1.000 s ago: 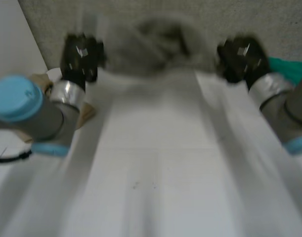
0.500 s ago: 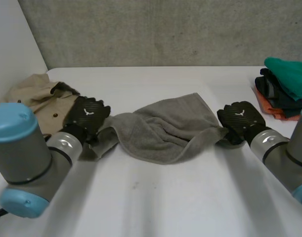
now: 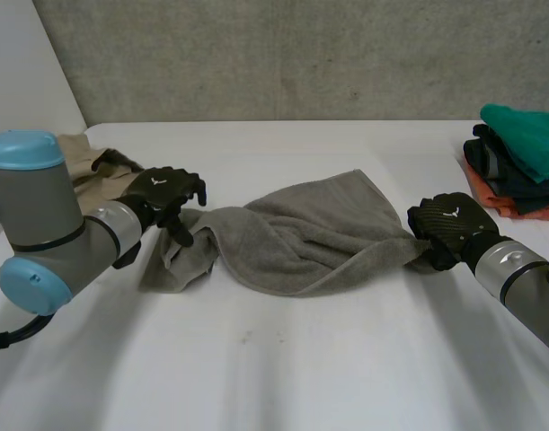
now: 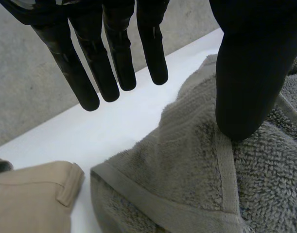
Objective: Fold the laundry.
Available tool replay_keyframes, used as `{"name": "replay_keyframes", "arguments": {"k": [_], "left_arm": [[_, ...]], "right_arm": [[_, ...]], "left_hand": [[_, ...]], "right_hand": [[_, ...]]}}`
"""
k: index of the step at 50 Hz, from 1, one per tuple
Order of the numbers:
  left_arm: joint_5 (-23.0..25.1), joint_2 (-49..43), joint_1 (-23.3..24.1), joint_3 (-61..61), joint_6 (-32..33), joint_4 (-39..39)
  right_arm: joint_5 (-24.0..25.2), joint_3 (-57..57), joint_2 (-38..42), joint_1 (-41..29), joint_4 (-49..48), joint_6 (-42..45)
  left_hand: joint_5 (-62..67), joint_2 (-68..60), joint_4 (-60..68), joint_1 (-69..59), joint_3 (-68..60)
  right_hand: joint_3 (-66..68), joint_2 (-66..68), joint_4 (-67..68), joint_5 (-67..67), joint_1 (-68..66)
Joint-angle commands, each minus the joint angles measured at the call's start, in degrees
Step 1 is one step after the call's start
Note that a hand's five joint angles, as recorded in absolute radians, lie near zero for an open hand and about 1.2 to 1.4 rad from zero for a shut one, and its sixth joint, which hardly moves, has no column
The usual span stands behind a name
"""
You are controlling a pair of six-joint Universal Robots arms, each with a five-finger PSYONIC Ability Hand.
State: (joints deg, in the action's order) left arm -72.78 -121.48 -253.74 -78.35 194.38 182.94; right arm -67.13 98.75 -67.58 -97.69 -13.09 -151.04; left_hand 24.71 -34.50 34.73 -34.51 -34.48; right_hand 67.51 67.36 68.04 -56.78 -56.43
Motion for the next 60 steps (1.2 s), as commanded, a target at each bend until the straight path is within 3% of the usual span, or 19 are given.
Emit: {"name": "replay_keyframes", "arguments": {"k": [1, 4, 8, 19, 22, 35, 40, 45, 50, 53, 57, 58, 60], "left_arm": [[0.1, -2.4, 0.1, 2.1, -0.4, -1.5], [0.0, -3.7, -0.2, 3.0, -0.3, -1.5], [-0.2, -5.9, -0.3, 5.8, 0.1, -1.9], [-0.2, -6.1, -2.7, 7.9, 6.2, -3.9], [-0.1, -1.4, -2.6, 7.6, 6.2, -6.6], [0.0, 21.6, -3.0, 7.6, 2.9, -17.9], [0.9, 20.7, -3.3, 7.8, 3.1, -23.0], [1.0, 13.8, -3.5, 7.9, 3.7, -22.9], [0.4, 2.9, -2.6, 11.9, 5.7, -18.0], [-3.1, -4.1, -1.8, 19.2, 7.8, -12.0], [-8.1, -7.0, 0.3, 28.8, 7.9, -2.6], [-8.9, -6.8, 0.7, 31.6, 7.3, 3.9], [-9.0, -6.6, 1.3, 32.7, 6.4, 9.9]], "right_arm": [[0.1, 0.0, 0.3, 0.0, 0.0, 0.1], [0.1, 0.0, 0.4, 0.0, 0.0, 0.1], [0.1, -0.1, 0.7, 0.0, 0.0, 0.5], [-0.5, -2.9, -0.2, 1.4, 0.3, 2.1], [-1.1, -6.3, -1.3, 2.5, 3.2, 4.3], [-6.4, -25.0, -19.7, 2.9, 26.3, 9.4], [-6.3, -26.1, -22.3, 2.9, 31.3, 12.1], [-6.9, -25.4, -15.8, 1.3, 31.5, 14.8], [-7.0, -28.3, -4.9, -1.4, 28.9, 16.0], [-8.8, -33.3, 2.3, -2.0, 23.2, 15.9], [-14.1, -40.9, 7.0, -3.2, 10.4, 14.9], [-15.4, -42.7, 7.1, -4.3, 3.8, 13.8], [-16.5, -43.9, 6.9, -5.2, -3.1, 12.0]], "left_hand": [[13.8, -14.0, 13.8, -14.0, -14.1], [23.3, -23.5, 23.2, -23.4, -23.5], [44.9, -45.1, 44.9, -45.1, -45.2], [45.3, -45.5, 45.3, -45.5, -45.5], [45.3, -45.5, 45.3, -45.5, -45.5], [45.3, -45.5, 45.3, -45.5, -45.5], [45.3, -45.5, 45.3, -45.5, -45.5], [45.3, -45.5, 45.3, -45.5, -45.5], [45.3, -45.5, 45.3, -45.5, -45.5], [45.3, -45.5, 45.3, -45.5, -45.5], [45.3, -45.5, 45.3, -45.5, -45.5], [45.3, -45.5, 45.3, -45.5, -45.5], [45.3, -45.5, 45.3, -45.5, -45.5]], "right_hand": [[12.5, 12.6, 12.0, -13.2, -23.6], [12.5, 12.6, 12.0, -13.2, -23.6], [12.5, 12.6, 12.0, -13.2, -23.6], [12.5, 12.6, 12.0, -13.2, -23.6], [12.5, 12.6, 12.0, -13.2, -23.6], [12.5, 12.6, 12.0, -13.2, -23.6], [12.5, 12.6, 12.0, -13.2, -23.6], [12.5, 12.6, 12.0, -13.2, -23.6], [12.5, 12.6, 12.0, -13.2, -23.6], [12.5, 12.6, 12.0, -13.2, -23.6], [12.5, 12.6, 12.0, -13.2, -23.6], [12.5, 12.6, 12.0, -13.2, -23.6], [12.5, 12.6, 12.0, -13.2, -23.6]]}}
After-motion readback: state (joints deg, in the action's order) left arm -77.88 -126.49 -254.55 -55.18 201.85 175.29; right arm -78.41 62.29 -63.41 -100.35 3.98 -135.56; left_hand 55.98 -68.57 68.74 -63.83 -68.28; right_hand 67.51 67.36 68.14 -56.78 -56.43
